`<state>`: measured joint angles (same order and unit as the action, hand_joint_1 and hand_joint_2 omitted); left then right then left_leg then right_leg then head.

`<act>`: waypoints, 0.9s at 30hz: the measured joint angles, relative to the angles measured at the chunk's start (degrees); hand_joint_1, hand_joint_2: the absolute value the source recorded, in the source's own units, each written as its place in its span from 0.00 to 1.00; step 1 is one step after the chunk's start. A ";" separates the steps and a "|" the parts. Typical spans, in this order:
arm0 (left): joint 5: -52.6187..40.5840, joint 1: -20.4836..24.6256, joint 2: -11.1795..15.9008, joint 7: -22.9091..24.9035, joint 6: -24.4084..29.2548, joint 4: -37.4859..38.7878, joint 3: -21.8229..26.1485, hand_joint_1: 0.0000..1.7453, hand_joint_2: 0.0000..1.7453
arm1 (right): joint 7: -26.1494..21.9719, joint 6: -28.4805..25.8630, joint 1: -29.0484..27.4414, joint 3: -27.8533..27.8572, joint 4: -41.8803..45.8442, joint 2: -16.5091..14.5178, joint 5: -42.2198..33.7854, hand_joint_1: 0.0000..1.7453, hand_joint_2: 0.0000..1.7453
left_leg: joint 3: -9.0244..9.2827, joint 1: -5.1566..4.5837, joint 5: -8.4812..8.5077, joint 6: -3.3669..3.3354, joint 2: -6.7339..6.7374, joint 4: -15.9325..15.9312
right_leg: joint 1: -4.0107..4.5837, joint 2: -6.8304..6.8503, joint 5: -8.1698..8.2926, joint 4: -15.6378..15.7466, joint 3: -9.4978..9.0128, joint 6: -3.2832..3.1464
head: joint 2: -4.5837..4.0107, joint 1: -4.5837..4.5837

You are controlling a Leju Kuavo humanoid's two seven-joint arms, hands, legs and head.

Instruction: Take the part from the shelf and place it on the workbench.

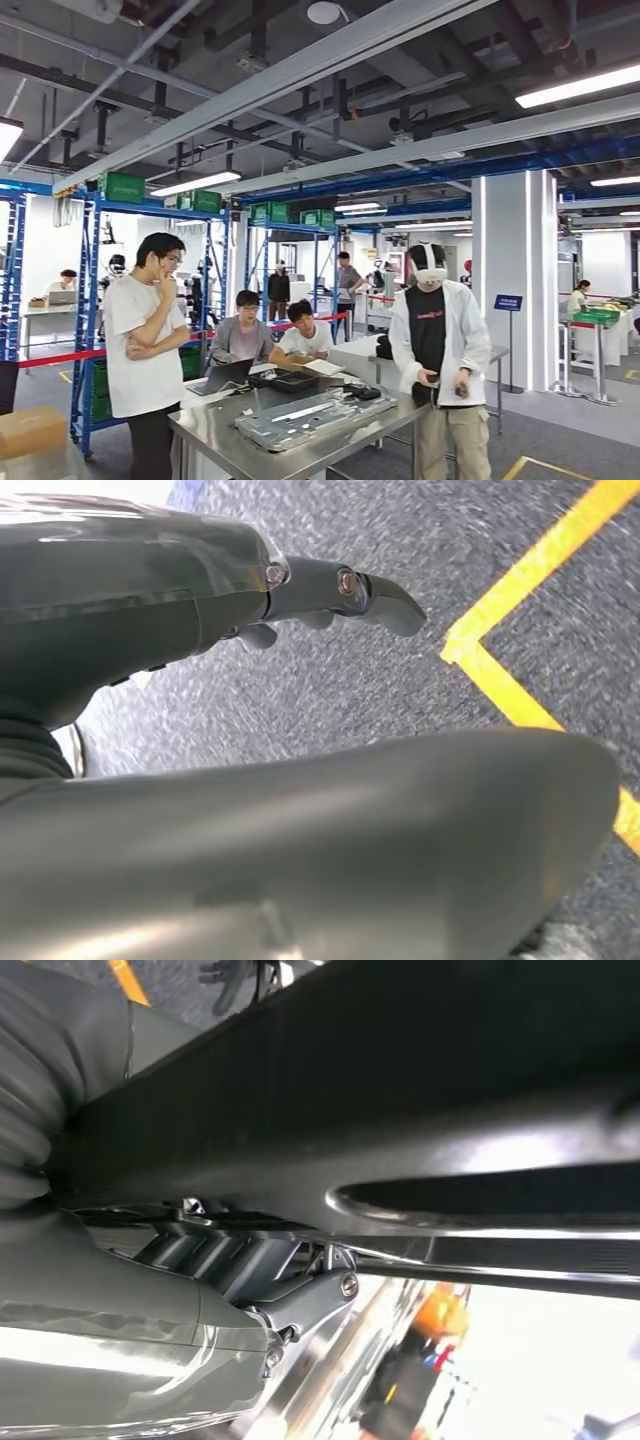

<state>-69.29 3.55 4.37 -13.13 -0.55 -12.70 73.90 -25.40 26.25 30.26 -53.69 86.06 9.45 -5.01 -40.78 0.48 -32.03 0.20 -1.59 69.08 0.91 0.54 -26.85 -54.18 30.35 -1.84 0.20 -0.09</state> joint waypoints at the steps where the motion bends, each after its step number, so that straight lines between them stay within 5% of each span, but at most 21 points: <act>1: 0.00 0.07 -0.02 0.01 -0.01 0.01 0.00 0.00 1.00 | 0.00 0.00 -0.18 -0.02 -0.03 0.03 0.01 1.00 1.00 | -1.20 0.32 -0.97 0.45 0.50 2.87 | -0.13 0.90 -0.10 -0.07 0.03 0.15 | 0.00 -0.01; 3: -0.05 -0.04 -0.07 0.01 -0.04 0.01 0.00 0.00 1.00 | 0.00 0.00 -0.42 -0.04 -0.08 0.07 0.03 1.00 1.00 | -0.80 1.07 0.06 1.46 1.17 2.91 | -0.52 2.50 -0.40 -0.33 0.04 0.63 | 0.00 -0.02; 5: -0.11 -0.12 -0.07 0.01 -0.06 0.01 0.00 0.00 1.00 | 0.00 0.00 -0.43 -0.04 -0.09 0.08 0.02 1.00 1.00 | 3.04 1.65 3.30 2.57 3.07 -4.01 | -0.93 3.72 -1.01 -1.11 0.09 1.54 | 0.00 -0.02; 6: -0.13 -0.05 -0.11 0.01 -0.06 0.01 -0.01 0.00 1.00 | 0.01 0.00 -0.41 -0.02 -0.09 0.11 0.02 1.00 1.00 | 4.66 1.69 4.38 2.59 4.04 -7.14 | -0.99 4.26 -1.45 -1.78 0.21 2.12 | 0.00 -0.01; 8: -0.15 0.10 -0.23 0.02 -0.07 0.02 -0.02 0.00 1.00 | 0.02 0.02 -0.41 0.00 -0.08 0.17 0.01 1.00 1.00 | 5.84 1.38 4.75 1.70 5.02 -9.73 | -0.88 5.17 -2.08 -2.73 0.38 2.93 | 0.00 0.01; 10: -0.20 -0.03 -0.28 0.09 -0.10 0.02 -0.02 0.00 1.00 | 0.04 0.04 -0.42 0.01 -0.07 0.21 0.00 1.00 1.00 | 5.61 1.09 4.72 0.31 3.87 -9.53 | -0.99 5.89 -2.34 -2.98 0.24 3.22 | 0.00 0.04; 13: -0.31 -0.17 -0.25 0.26 -0.09 0.01 -0.02 0.00 1.00 | 0.03 0.04 -0.42 0.01 -0.04 0.24 -0.02 1.00 1.00 | 5.59 0.99 4.93 -0.80 2.33 -9.59 | -1.54 2.85 -5.53 -6.98 1.55 3.58 | 0.00 0.05; 15: -0.33 -0.03 -0.22 0.27 -0.08 0.00 -0.02 0.00 1.00 | 0.02 0.04 -0.56 0.01 -0.04 0.32 -0.04 1.00 1.00 | 5.55 0.75 5.04 -1.26 1.12 -9.60 | -1.55 0.45 -9.49 -14.89 5.05 3.42 | 0.00 0.05; 17: -0.33 0.00 -0.21 0.31 -0.07 0.00 -0.02 0.00 1.00 | 0.02 0.04 -0.79 0.00 -0.08 0.38 -0.04 1.00 1.00 | 5.55 0.27 5.13 -1.57 -0.32 -9.59 | -1.29 -0.16 -10.79 -20.42 7.87 2.88 | 0.00 0.05; 19: -0.34 -0.07 -0.24 0.46 -0.03 0.01 -0.02 0.00 1.00 | 0.02 0.04 -0.90 -0.01 -0.09 0.39 -0.04 1.00 1.00 | 5.56 -0.18 5.27 -1.80 -1.88 -9.60 | -0.67 -0.80 -7.75 -17.28 6.94 1.70 | 0.00 0.05; 21: -0.35 -0.08 -0.55 0.60 0.00 0.02 -0.02 0.00 1.00 | 0.02 0.04 -0.89 0.02 -0.09 0.41 -0.04 1.00 1.00 | 5.47 -0.32 5.45 -1.97 -3.37 -9.62 | 0.16 -3.56 -3.52 -9.12 3.58 0.02 | 0.00 0.02; 23: -0.35 -0.07 -0.92 0.64 0.08 0.02 -0.02 0.00 1.00 | 0.03 0.05 -0.86 0.05 -0.10 0.51 -0.05 1.00 1.00 | 5.21 0.03 5.69 -1.80 -4.73 -9.66 | 0.63 -5.88 -1.76 -4.46 1.61 -0.91 | 0.00 -0.01; 25: -0.36 -0.22 -1.00 0.68 0.15 0.02 -0.02 0.00 1.00 | 0.03 0.07 -0.79 0.07 -0.09 0.58 -0.07 1.00 1.00 | 4.95 0.37 6.12 -1.17 -6.16 -10.00 | 0.71 -5.24 -1.58 -3.47 1.19 -0.99 | 0.00 -0.02; 27: -0.38 -0.43 -1.07 0.69 0.10 0.02 -0.02 0.00 1.00 | 0.02 0.07 -0.65 0.08 -0.04 0.49 -0.07 1.00 1.00 | 4.50 0.08 5.49 -0.63 -5.16 -9.52 | 0.37 -3.52 -0.91 -1.81 0.51 -0.71 | 0.00 -0.02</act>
<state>-69.67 3.12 3.29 -12.44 -0.44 -12.68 73.88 -25.38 26.32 29.61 -53.62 86.02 9.93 -5.08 -36.27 0.56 -26.54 -0.43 -6.75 59.56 1.28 -2.99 -27.77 -55.99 30.86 -2.55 0.20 -0.11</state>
